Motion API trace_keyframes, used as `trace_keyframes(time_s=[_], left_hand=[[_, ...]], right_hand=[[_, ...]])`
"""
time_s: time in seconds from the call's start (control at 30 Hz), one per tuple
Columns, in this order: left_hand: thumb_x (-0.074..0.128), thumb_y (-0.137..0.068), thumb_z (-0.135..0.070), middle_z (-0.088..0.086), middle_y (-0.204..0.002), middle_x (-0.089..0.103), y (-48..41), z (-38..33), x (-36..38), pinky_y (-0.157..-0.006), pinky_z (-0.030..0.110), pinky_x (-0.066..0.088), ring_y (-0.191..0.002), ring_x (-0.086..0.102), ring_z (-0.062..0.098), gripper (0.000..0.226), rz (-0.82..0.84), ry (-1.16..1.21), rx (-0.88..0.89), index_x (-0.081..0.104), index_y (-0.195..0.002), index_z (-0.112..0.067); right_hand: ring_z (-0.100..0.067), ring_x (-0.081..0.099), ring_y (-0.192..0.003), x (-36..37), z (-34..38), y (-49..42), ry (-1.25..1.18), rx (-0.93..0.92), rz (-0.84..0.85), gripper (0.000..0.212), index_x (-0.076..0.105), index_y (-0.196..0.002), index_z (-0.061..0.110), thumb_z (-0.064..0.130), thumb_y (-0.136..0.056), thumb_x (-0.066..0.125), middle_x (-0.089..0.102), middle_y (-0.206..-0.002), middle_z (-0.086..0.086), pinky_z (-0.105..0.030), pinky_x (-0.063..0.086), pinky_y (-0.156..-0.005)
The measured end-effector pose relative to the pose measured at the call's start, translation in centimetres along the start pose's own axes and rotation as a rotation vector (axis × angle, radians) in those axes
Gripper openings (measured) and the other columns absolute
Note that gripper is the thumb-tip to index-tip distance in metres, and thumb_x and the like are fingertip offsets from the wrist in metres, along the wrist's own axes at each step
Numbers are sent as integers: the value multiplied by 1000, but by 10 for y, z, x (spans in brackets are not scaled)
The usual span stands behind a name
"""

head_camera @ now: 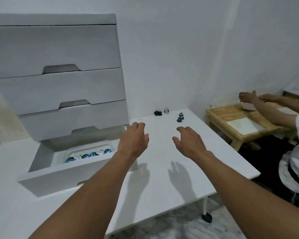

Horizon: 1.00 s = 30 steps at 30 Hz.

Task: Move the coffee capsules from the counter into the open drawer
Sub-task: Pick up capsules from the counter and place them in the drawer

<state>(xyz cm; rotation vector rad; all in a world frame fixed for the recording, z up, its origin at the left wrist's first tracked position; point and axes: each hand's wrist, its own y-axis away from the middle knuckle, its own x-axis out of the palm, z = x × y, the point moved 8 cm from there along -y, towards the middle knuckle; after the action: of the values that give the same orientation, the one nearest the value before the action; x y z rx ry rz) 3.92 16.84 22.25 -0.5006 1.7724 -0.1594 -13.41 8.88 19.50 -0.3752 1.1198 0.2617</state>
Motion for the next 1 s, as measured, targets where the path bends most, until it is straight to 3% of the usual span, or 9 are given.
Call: trace_keyframes(time_s=[0.47, 0.63, 1.0], left_hand=[[48, -93, -25, 9, -120, 54, -136, -143, 140, -79, 35, 44, -103, 55, 28, 37, 48, 58, -110, 48, -127, -10], [48, -93, -23, 10, -118, 54, -174, -144, 182, -78, 36, 46, -101, 55, 29, 34, 103, 59, -173, 50, -123, -9], [51, -93, -25, 10, -122, 53, -288, -98, 283, -83, 37, 46, -104, 55, 30, 40, 223, 74, -212, 46, -129, -10]], right_hand=[[-31, 49, -119, -31, -200, -141, 41, -36, 101, 43, 43, -136, 12, 29, -96, 46, 51, -128, -12, -36, 39, -96], [-27, 48, -122, -9, -227, -192, -14, -88, 165, 44, 44, -136, 15, 28, -95, 50, 50, -131, -9, -35, 38, -101], [-23, 51, -118, 69, -259, -326, -33, -87, 244, 42, 45, -134, 20, 26, -93, 51, 52, -128, -5, -29, 37, -95]])
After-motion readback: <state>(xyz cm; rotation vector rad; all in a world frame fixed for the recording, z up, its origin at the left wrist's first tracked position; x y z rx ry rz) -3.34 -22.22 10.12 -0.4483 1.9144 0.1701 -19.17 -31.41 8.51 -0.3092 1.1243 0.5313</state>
